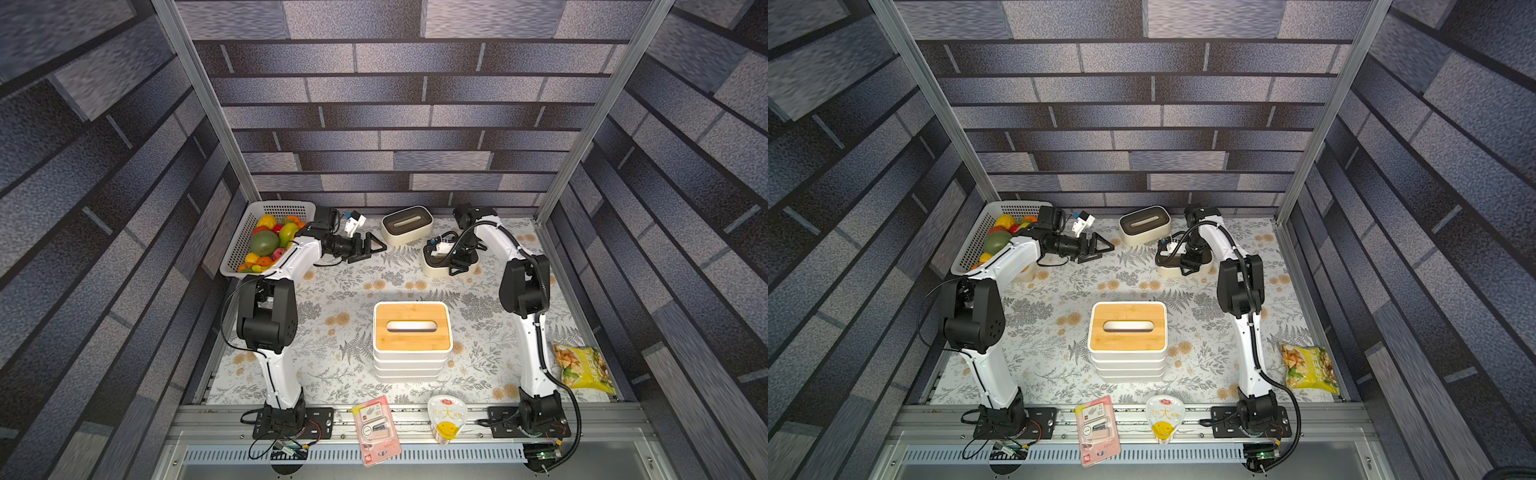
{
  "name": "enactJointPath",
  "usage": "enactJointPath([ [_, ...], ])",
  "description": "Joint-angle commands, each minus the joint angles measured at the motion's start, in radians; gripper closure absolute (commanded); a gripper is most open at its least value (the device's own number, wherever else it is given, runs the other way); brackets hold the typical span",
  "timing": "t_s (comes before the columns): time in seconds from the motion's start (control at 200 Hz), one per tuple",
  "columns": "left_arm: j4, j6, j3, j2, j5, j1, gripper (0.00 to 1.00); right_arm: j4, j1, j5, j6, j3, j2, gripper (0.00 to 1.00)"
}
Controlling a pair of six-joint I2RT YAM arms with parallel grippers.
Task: Stack the tissue boxes
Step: Pick up the tissue box from the center of the board.
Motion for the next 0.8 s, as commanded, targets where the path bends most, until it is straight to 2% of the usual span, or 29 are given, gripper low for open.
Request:
enactJointPath([
  [0.0,-0.012,0.036,0.026,0.005,0.039,0.003,0.0,-0.015,-0.006,-0.001,-0.002,0.032,0.025,0.26],
  [0.205,-0.016,0.036,0.029,0.013,0.041,0.001,0.0,-0.025,-0.006,-0.039,-0.001,0.053,0.032,0.3],
  [0.556,-0.023,0.036,0.037,0.02,0.04,0.001,0.0,-0.03,-0.007,-0.026,-0.014,0.061,0.039,0.34],
  [0.797,-0.031,0.036,0.045,0.023,0.042,0.003,0.0,-0.048,-0.007,-0.03,-0.027,0.065,0.034,0.4],
])
